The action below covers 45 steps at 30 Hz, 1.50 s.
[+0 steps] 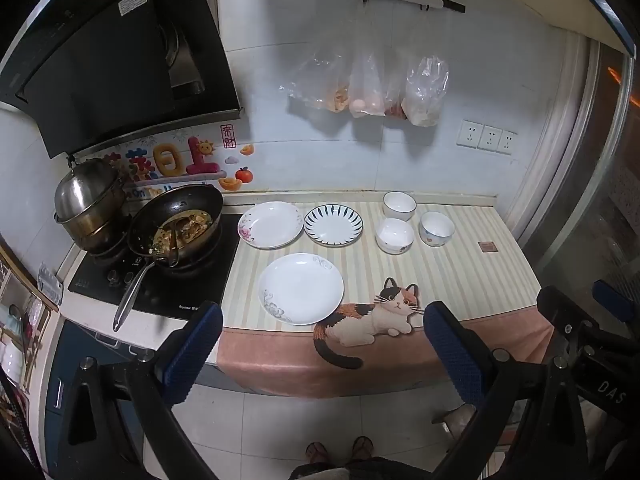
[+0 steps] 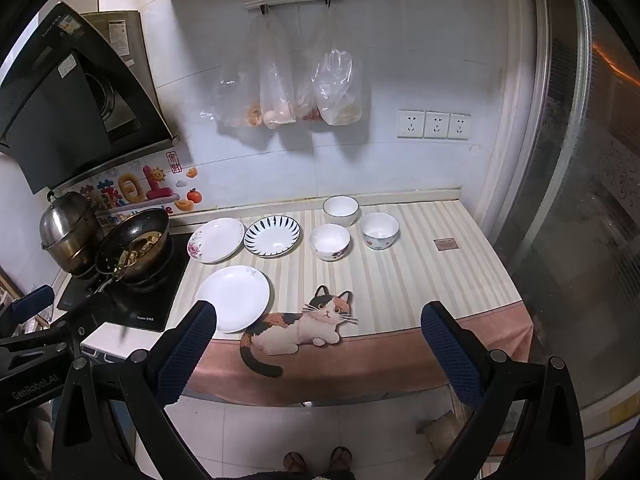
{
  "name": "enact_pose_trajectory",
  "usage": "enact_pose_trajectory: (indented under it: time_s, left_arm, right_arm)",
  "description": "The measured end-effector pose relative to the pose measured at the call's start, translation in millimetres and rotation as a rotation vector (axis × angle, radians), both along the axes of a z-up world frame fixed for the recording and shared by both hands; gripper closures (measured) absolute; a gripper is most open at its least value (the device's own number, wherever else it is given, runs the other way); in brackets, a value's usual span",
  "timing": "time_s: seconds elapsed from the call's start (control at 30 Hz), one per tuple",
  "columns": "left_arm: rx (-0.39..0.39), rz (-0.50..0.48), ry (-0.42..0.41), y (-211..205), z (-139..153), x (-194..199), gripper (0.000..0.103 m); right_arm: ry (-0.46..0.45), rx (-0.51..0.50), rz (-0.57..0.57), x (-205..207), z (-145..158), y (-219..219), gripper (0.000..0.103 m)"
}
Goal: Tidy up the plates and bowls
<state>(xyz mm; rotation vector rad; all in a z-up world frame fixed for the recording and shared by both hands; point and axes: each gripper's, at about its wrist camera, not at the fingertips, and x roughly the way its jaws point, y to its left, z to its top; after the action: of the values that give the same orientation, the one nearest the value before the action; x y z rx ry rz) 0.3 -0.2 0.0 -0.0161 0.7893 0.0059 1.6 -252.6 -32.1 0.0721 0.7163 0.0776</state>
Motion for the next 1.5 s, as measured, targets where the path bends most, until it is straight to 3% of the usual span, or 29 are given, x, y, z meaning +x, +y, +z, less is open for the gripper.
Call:
enact_pose_trajectory:
  time_s: [1.5]
  left_arm:
    - [-0.003,0.023,0.011,8,-6,5,0.000]
  right_arm:
    - [0.017,-0.005,0.009,13,-3,20,0.000]
